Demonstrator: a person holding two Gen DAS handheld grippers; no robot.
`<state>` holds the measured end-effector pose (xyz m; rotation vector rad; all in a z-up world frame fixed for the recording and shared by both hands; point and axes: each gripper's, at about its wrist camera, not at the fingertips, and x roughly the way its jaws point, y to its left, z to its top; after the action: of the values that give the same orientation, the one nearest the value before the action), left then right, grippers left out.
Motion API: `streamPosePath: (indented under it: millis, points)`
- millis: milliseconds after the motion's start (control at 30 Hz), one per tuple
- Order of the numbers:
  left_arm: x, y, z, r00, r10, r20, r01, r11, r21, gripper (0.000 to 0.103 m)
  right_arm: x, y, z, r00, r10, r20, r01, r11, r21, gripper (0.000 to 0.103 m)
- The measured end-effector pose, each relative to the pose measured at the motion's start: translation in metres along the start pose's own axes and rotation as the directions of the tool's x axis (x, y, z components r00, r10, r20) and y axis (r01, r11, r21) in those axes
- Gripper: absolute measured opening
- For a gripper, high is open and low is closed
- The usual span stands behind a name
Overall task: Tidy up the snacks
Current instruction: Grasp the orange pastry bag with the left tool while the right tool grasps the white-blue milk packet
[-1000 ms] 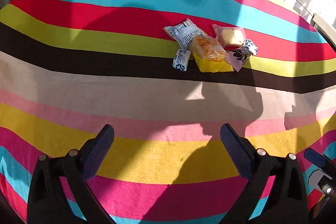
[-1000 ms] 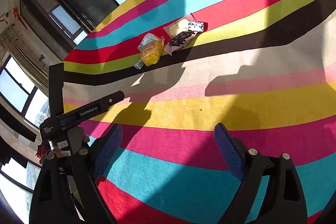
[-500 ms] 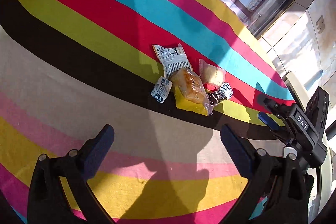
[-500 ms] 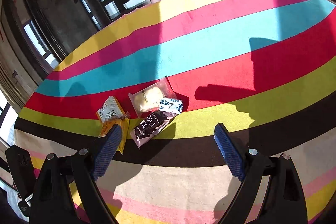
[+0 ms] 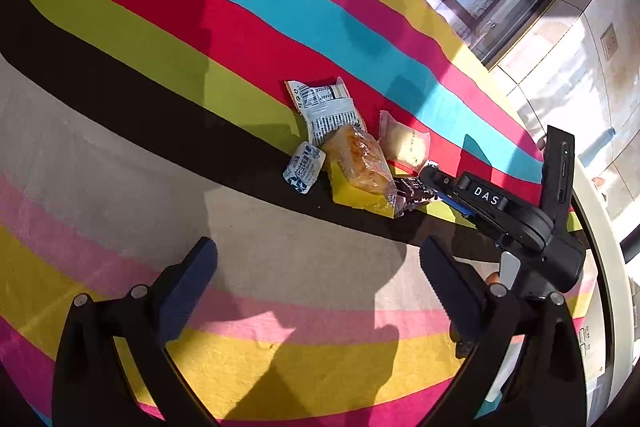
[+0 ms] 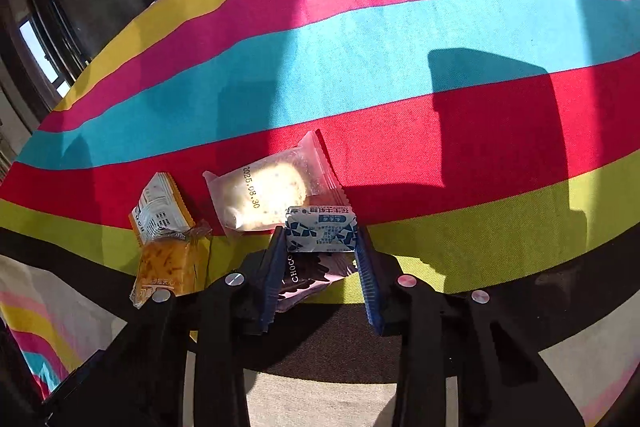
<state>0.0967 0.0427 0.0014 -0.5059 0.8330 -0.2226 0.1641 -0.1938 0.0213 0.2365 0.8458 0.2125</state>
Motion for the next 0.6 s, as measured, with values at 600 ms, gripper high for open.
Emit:
streamPosePath:
  millis: [600]
  points:
    - [0.009,-0.015,0.001,0.997,0.080,-0.020,-0.079,0.995,0.054,0.101,-0.109,-0.052,-0.081,0.960,0.239,0.148,-0.252,0.964,0.081,0.035]
